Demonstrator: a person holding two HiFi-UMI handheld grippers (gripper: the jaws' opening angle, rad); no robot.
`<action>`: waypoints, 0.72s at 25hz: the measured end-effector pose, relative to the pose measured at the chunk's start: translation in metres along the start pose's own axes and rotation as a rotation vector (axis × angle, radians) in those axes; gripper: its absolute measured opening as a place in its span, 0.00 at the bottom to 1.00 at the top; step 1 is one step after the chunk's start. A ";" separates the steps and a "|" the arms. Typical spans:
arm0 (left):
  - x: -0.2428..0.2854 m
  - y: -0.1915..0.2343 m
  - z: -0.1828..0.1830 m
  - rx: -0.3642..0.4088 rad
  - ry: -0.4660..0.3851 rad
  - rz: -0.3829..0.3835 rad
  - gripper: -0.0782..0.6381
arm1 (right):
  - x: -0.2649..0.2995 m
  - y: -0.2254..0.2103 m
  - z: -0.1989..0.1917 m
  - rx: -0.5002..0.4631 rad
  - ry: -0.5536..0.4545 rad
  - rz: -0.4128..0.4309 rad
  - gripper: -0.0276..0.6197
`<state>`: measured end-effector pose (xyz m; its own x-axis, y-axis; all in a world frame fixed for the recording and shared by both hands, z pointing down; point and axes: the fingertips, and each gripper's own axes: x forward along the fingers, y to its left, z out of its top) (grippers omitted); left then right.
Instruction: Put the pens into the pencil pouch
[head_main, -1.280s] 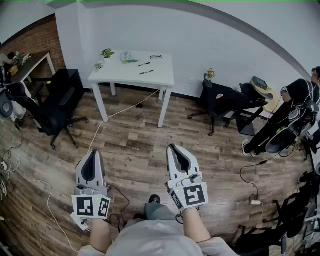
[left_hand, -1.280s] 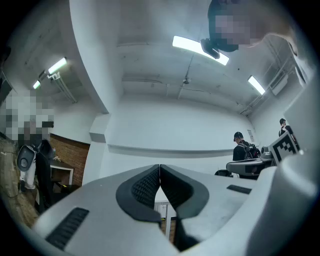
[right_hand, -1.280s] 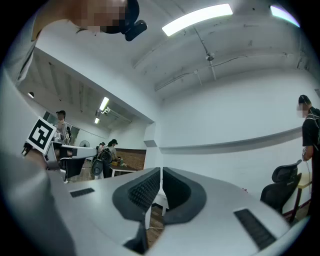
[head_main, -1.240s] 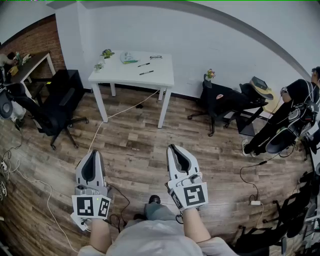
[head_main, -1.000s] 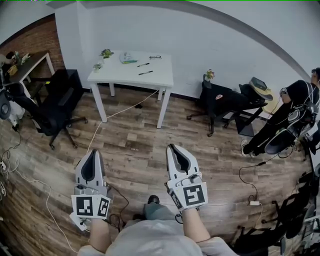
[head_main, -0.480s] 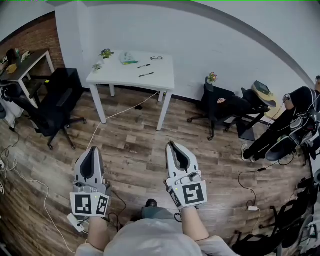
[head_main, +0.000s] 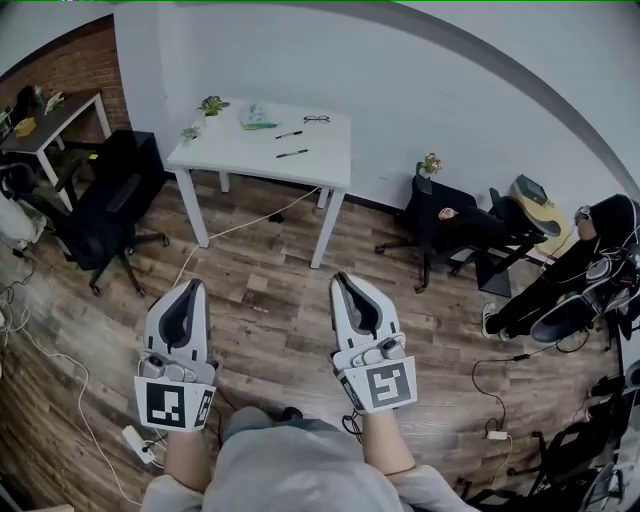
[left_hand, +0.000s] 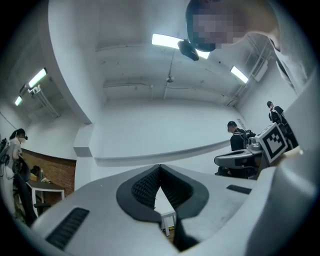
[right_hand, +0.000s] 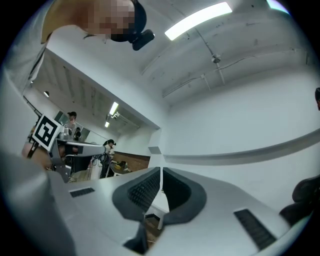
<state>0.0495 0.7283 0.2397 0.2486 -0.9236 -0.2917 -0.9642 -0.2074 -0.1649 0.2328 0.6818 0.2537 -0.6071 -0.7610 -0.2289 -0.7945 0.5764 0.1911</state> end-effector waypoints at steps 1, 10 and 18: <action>0.005 -0.002 -0.001 -0.001 0.002 -0.003 0.14 | 0.003 -0.003 0.000 0.002 -0.009 0.010 0.10; 0.059 0.025 -0.029 -0.143 -0.017 0.048 0.14 | 0.053 -0.040 -0.044 0.079 0.056 -0.020 0.10; 0.150 0.075 -0.068 -0.079 0.008 0.040 0.14 | 0.146 -0.078 -0.070 0.064 0.052 -0.072 0.10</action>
<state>0.0077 0.5521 0.2478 0.2090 -0.9341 -0.2895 -0.9778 -0.1946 -0.0779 0.2074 0.5052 0.2725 -0.5484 -0.8145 -0.1894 -0.8362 0.5364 0.1144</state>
